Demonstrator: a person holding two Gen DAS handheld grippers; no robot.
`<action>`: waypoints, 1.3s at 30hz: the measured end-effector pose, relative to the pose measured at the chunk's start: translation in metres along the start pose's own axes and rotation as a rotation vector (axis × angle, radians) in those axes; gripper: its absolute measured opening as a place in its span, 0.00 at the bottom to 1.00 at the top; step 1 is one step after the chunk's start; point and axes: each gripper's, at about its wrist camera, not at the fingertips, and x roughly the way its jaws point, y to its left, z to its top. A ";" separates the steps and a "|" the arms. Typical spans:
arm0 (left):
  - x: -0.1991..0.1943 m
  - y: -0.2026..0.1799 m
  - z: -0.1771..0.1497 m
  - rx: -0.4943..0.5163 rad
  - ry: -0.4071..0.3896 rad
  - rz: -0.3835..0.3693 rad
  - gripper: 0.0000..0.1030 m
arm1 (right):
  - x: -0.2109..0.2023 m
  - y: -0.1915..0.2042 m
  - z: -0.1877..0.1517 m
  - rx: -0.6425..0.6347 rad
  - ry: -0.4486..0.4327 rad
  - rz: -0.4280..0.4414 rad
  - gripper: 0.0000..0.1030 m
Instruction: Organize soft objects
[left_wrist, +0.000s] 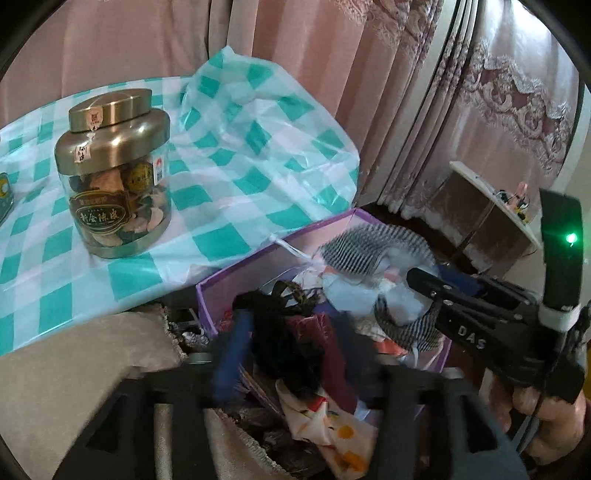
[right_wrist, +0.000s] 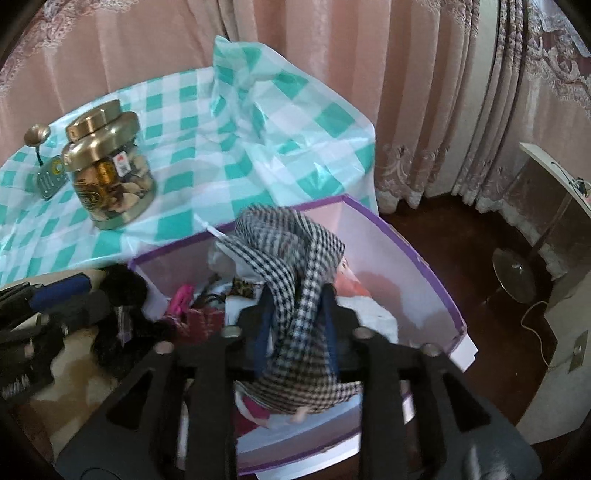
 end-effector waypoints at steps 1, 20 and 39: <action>0.001 -0.001 -0.001 0.003 0.000 0.006 0.60 | 0.000 -0.001 0.000 0.000 0.002 -0.002 0.50; -0.009 0.005 -0.049 -0.044 0.162 0.099 0.82 | -0.048 0.010 -0.053 -0.082 0.082 -0.005 0.70; -0.002 0.000 -0.047 -0.024 0.180 0.040 0.99 | -0.039 0.012 -0.055 -0.064 0.105 0.014 0.70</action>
